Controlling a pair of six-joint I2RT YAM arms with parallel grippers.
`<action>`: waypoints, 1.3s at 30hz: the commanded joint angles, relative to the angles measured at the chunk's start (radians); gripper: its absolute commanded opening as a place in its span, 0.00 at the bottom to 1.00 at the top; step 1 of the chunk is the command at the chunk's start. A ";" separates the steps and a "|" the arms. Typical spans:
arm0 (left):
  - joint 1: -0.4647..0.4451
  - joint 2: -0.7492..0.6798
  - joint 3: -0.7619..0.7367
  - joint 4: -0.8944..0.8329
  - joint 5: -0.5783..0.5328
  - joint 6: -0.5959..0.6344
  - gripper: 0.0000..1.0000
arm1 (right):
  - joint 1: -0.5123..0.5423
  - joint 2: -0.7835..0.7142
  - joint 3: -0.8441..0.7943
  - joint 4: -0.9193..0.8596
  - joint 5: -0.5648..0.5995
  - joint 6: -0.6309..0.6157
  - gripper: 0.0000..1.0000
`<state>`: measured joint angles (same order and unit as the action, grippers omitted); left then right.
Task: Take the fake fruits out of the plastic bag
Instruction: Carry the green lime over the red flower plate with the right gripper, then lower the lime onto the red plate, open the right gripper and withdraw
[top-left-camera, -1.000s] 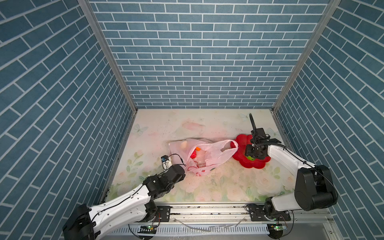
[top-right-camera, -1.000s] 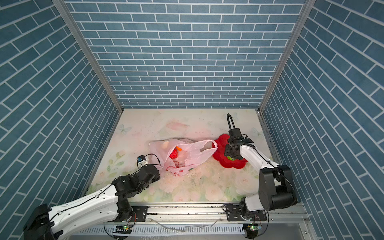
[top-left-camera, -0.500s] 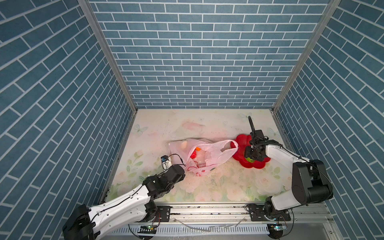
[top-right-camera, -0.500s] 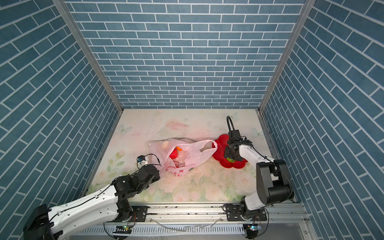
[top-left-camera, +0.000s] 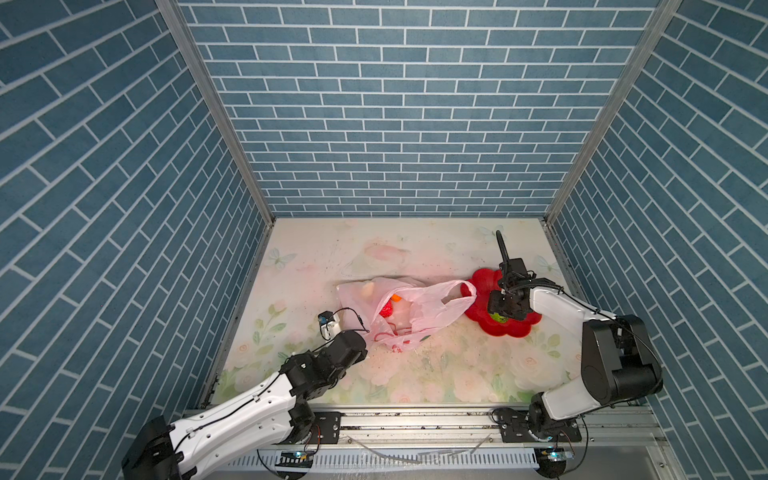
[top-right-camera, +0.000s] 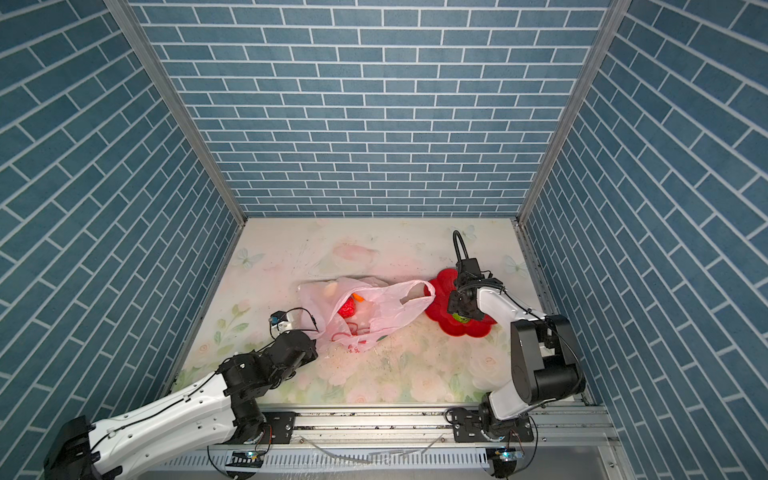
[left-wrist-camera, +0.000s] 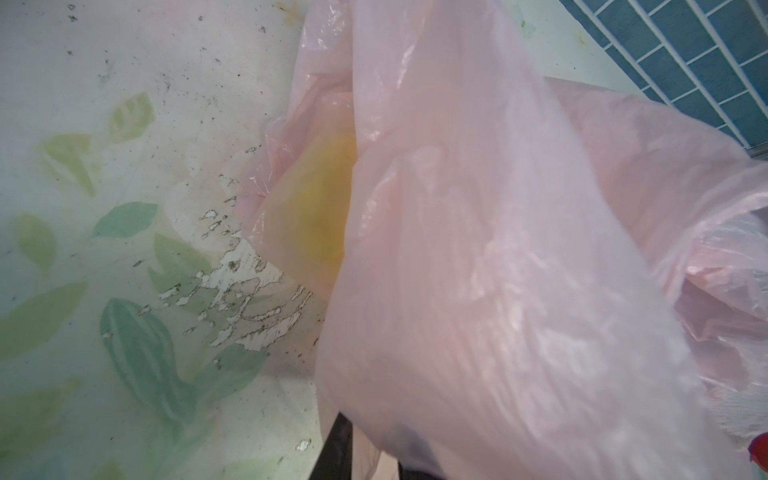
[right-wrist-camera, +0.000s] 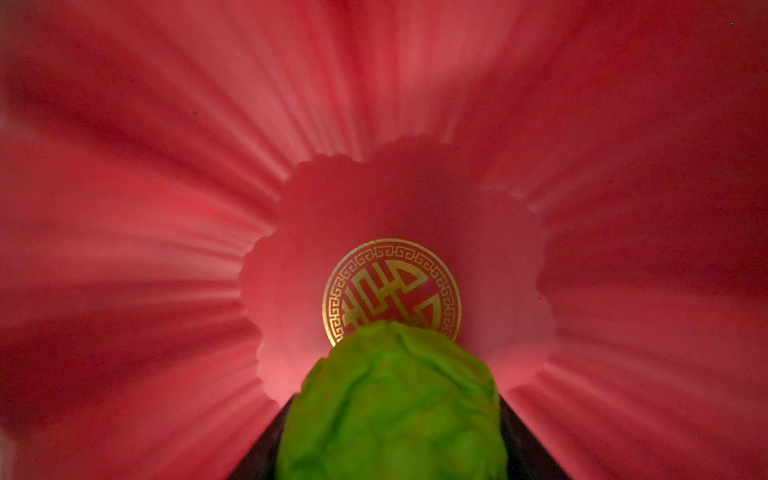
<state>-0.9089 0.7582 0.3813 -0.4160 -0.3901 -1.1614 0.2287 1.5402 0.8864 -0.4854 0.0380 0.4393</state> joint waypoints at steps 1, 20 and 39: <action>-0.005 -0.008 -0.015 -0.036 -0.023 -0.007 0.22 | -0.005 0.061 0.000 -0.043 -0.010 -0.016 0.64; -0.004 -0.029 -0.017 -0.044 -0.035 -0.008 0.22 | -0.004 0.008 0.074 -0.110 -0.011 -0.026 0.79; -0.005 -0.050 -0.019 -0.046 -0.044 -0.006 0.22 | 0.273 -0.369 0.263 -0.390 0.070 0.035 0.58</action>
<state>-0.9089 0.7177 0.3771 -0.4366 -0.4084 -1.1675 0.4187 1.2224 1.0668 -0.8078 0.0570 0.4446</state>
